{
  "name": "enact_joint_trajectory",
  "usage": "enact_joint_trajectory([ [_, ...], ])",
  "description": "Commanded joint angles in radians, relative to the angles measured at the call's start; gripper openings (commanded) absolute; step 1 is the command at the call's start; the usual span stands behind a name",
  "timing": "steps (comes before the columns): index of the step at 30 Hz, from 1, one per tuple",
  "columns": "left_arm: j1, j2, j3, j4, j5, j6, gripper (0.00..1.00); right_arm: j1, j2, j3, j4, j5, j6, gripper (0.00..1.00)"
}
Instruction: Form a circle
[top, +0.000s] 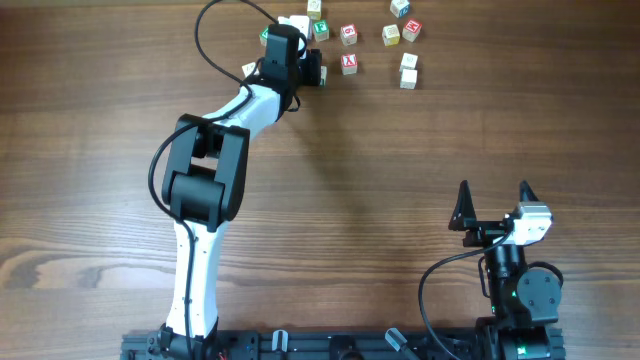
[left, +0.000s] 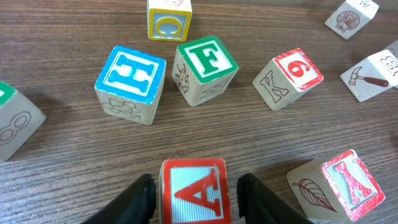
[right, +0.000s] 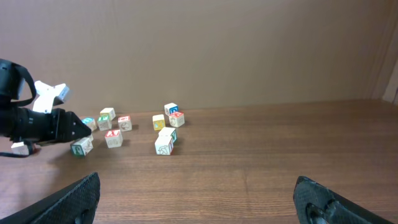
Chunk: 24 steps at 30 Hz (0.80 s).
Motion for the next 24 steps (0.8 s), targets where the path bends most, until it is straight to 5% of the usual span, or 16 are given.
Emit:
enact_joint_trajectory([
  [1, 0.015, -0.045, 0.008, -0.040, 0.001, 0.001, 0.37, -0.005, -0.008, -0.001, 0.003, -0.015, -0.012, 1.00],
  [12, 0.022, -0.268, 0.008, -0.240, 0.002, 0.000, 0.26, -0.005, -0.008, -0.001, 0.003, -0.015, -0.012, 1.00],
  [15, 0.010, -0.339, 0.008, -0.422, 0.002, 0.001, 0.26, -0.005, -0.008, -0.001, 0.003, -0.015, -0.013, 1.00],
  [24, -0.074, -0.535, 0.008, -1.021, 0.001, -0.103, 0.05, -0.005, -0.008, -0.001, 0.003, -0.015, -0.012, 1.00],
])
